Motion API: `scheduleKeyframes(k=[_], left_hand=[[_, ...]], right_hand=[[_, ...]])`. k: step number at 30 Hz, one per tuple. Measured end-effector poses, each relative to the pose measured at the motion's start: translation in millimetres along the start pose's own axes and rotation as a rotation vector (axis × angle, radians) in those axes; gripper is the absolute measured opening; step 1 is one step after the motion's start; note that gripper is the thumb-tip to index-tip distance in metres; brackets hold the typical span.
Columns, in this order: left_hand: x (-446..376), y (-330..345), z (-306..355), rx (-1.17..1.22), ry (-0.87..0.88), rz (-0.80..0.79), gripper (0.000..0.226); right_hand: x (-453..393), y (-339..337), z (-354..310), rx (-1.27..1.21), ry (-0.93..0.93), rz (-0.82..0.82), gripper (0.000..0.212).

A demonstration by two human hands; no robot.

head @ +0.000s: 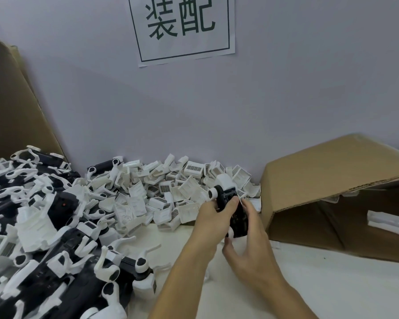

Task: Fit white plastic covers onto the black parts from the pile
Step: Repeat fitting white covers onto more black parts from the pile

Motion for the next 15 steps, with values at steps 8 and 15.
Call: scheduleKeyframes(k=[8, 15], left_hand=[[0.9, 1.8, -6.6, 0.269, -0.007, -0.052, 0.012], [-1.3, 5.1, -8.4, 0.152, 0.027, -0.047, 0.005]], right_hand=[[-7.1, -0.6, 4.2, 0.003, 0.176, 0.078, 0.059], [-8.4, -6.9, 5.3, 0.174, 0.121, 0.128, 0.034]])
Point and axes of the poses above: each hand's wrist, its own x-axis away from the middle knuckle, its own y-axis out of the palm, z = x × y, the point moved 2 cm from there along -x, towards the middle knuckle, and after that the axes turned 9 degrees about -y, right-handed, at the moved point
